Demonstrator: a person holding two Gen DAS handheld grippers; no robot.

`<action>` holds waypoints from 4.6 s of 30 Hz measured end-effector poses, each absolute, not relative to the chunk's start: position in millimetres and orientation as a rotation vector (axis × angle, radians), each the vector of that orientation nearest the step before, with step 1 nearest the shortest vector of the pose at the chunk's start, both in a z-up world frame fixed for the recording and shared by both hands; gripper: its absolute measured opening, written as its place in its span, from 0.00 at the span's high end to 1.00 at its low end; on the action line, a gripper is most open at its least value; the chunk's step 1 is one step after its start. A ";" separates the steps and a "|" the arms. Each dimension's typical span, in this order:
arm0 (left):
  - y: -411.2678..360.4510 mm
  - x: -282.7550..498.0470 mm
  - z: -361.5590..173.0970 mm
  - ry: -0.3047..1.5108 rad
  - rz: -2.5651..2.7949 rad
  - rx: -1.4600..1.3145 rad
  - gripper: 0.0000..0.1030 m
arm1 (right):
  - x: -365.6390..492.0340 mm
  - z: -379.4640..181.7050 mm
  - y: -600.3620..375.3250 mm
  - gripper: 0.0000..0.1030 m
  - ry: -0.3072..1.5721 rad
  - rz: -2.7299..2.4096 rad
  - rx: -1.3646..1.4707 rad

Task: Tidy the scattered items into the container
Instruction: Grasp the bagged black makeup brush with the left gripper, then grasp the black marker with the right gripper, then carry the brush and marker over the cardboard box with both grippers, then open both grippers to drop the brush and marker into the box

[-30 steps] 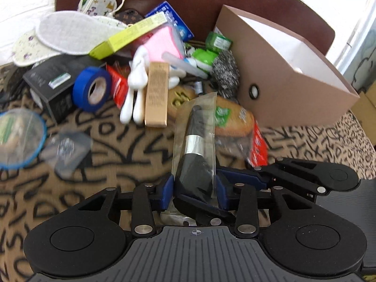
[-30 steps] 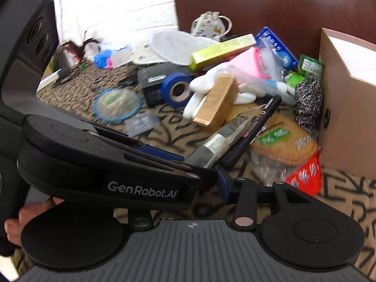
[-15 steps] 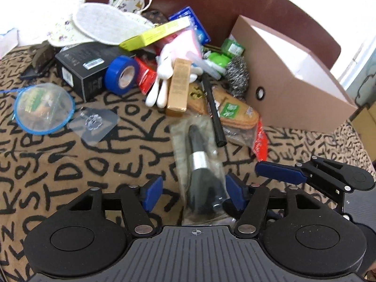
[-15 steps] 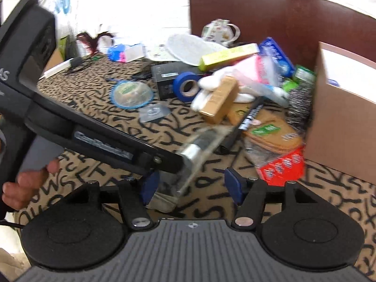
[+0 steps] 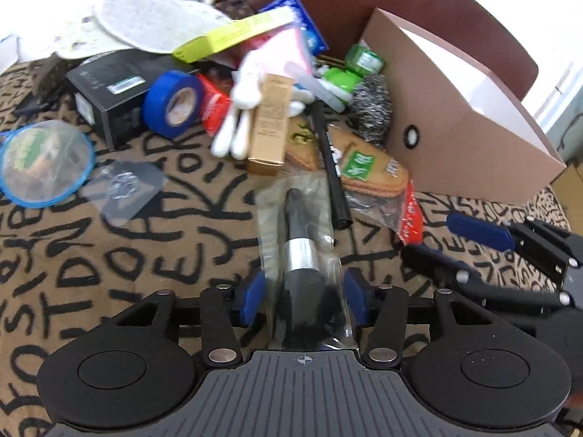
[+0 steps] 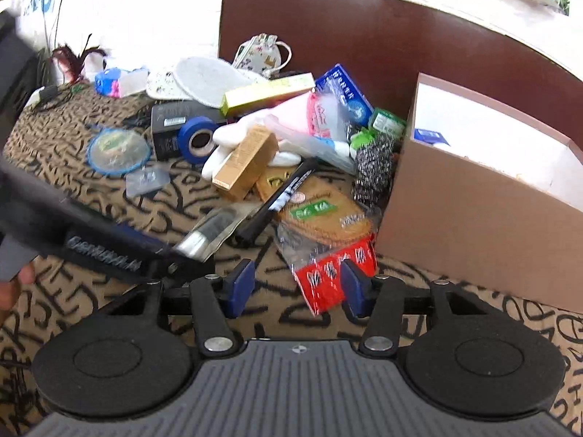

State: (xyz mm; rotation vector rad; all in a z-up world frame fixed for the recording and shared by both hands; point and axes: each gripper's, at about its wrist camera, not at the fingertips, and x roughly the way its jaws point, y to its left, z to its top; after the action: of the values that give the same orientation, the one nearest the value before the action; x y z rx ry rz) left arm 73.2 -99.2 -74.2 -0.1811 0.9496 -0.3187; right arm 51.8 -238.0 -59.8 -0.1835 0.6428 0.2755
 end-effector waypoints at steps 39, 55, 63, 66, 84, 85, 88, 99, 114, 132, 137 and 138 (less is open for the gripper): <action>-98.1 20.0 -63.7 1.005 -0.331 -0.048 0.36 | 1.6 -79.6 -232.6 0.83 0.839 0.395 -0.203; -115.1 38.8 -65.3 1.012 -0.326 0.005 0.40 | 18.8 -82.4 -224.5 0.71 0.799 0.373 -0.193; -125.3 44.6 -67.2 1.007 -0.332 0.035 0.51 | 22.2 -85.8 -222.1 0.76 0.793 0.375 -0.190; -127.9 44.6 -65.3 1.009 -0.328 0.043 0.54 | 23.2 -86.6 -224.3 0.84 0.788 0.387 -0.162; -175.2 55.9 19.4 0.846 -0.505 0.001 0.54 | 12.5 -18.2 -278.0 0.84 0.592 0.300 -0.051; -181.7 60.1 26.5 0.831 -0.522 0.001 0.54 | 14.0 -12.8 -283.1 0.84 0.577 0.290 -0.047; -206.3 72.1 46.4 0.779 -0.563 0.015 0.54 | 20.7 4.9 -300.4 0.84 0.524 0.247 -0.053; -297.6 143.2 81.6 0.711 -0.677 -0.001 0.54 | 68.9 38.4 -366.8 0.84 0.442 0.047 -0.149; -369.2 253.4 43.4 0.818 -0.656 -0.064 0.53 | 163.9 0.9 -455.5 0.85 0.579 -0.171 -0.163; -393.7 276.5 13.0 0.773 -0.718 0.022 0.00 | 213.7 -23.6 -477.5 0.26 0.697 -0.155 -0.190; -386.8 255.4 17.7 0.722 -0.696 0.094 0.00 | 187.1 -17.1 -461.0 0.07 0.599 -0.127 -0.248; -383.4 250.1 17.7 0.713 -0.691 0.098 0.00 | 181.2 -15.2 -458.0 0.04 0.583 -0.120 -0.250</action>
State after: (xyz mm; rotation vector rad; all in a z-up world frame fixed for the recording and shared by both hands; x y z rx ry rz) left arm 250.1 -383.4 17.7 0.0981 0.7130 -0.6906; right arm 181.2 -458.0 -15.2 -0.2503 0.5827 -0.1204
